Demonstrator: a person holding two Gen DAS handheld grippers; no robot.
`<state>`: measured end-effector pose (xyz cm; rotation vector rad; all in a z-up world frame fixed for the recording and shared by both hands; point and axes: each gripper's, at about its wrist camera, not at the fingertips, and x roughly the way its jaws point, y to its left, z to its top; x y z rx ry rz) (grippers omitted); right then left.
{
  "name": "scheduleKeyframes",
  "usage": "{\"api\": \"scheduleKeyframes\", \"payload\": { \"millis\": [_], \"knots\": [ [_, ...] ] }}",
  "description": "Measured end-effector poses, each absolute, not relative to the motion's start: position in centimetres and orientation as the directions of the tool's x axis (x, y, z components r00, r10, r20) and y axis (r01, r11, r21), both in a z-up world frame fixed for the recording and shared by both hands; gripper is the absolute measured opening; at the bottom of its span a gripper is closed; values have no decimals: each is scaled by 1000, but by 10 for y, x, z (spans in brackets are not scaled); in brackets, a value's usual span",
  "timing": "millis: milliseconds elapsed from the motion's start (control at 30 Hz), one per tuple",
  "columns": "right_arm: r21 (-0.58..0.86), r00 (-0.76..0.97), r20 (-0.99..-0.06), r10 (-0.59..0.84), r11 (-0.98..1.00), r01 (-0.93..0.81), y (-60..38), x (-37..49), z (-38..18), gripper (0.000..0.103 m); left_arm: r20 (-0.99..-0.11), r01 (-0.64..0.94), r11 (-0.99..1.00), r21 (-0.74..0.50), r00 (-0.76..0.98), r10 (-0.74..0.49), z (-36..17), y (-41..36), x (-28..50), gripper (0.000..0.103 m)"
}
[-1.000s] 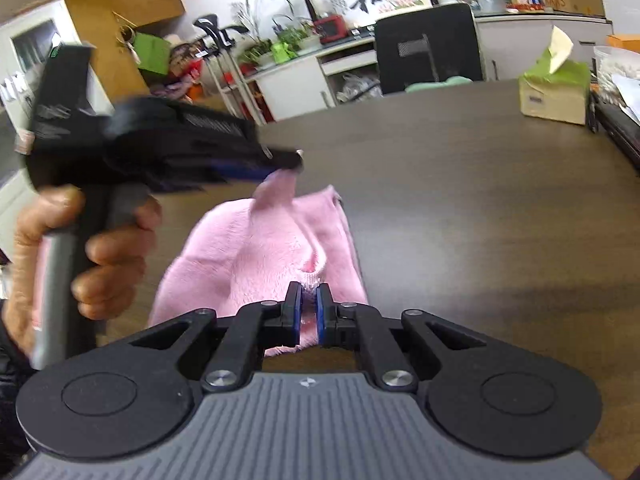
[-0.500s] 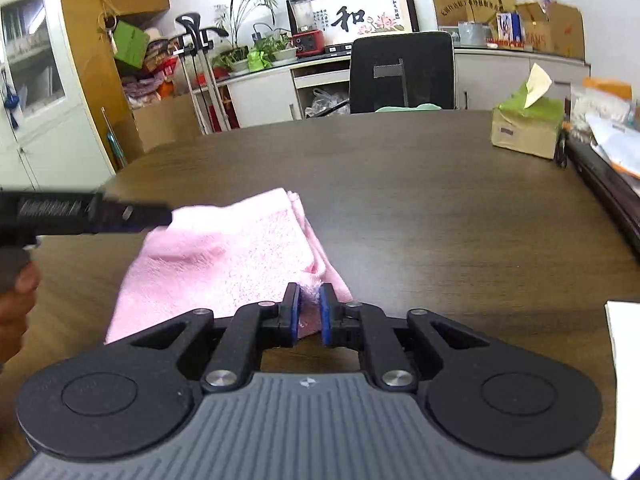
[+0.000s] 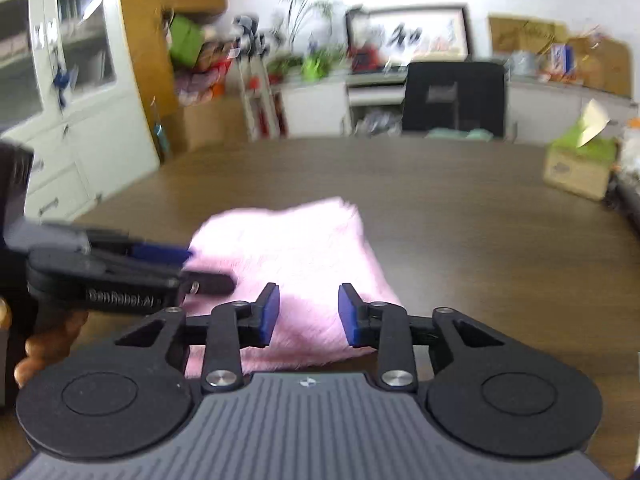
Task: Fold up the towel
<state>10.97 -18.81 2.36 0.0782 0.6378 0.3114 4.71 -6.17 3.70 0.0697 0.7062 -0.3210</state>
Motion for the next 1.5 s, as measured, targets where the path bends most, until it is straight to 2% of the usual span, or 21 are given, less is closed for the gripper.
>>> {"api": "scheduleKeyframes", "payload": {
  "millis": [67,167,233,400,467,600,700,767,867,900,1033,1100,1167,1267,1500],
  "knots": [
    [166,753,-580,310,950,-263,-188,109,25,34,-648,318,947,-37,714,-266,35,-62,48,63],
    [240,742,-588,322,946,-220,-192,108,26,36,-645,322,947,0,723,-246,32,-62,52,69],
    [275,724,-592,354,933,-232,-186,102,26,38,-646,309,951,4,727,-234,31,-57,57,76],
    [335,673,-587,450,892,-305,-167,91,26,44,-651,261,965,-31,727,-217,31,-36,67,76],
    [275,693,-581,427,904,-327,-156,85,28,46,-648,245,969,-41,732,-212,34,-28,69,75],
    [245,729,-531,431,902,-355,-153,76,36,45,-613,234,971,-48,761,-214,45,-16,60,73],
    [247,763,-474,438,899,-363,-159,73,43,58,-587,276,958,-74,765,-266,54,-12,47,74],
    [251,754,-493,434,901,-355,-160,79,40,64,-581,313,946,-82,756,-301,55,-13,40,75],
    [233,725,-562,399,917,-324,-158,93,30,64,-597,365,929,-60,733,-326,49,-24,33,75],
    [219,730,-558,395,918,-330,-157,91,30,64,-607,368,929,-37,730,-313,45,-28,33,75],
    [194,753,-531,387,921,-337,-155,83,36,67,-622,338,941,-3,736,-266,34,-32,36,76],
    [210,774,-501,388,922,-326,-162,80,41,68,-614,318,948,-30,742,-269,37,-27,36,75],
    [231,795,-477,375,926,-298,-171,78,43,74,-592,280,959,-48,765,-253,42,-17,34,77],
    [237,807,-456,376,925,-296,-173,78,45,74,-565,220,972,-83,793,-227,49,0,30,81],
    [101,794,-454,403,909,-404,-142,72,42,75,-564,81,986,-147,812,-151,46,48,18,82]
  ]
}}
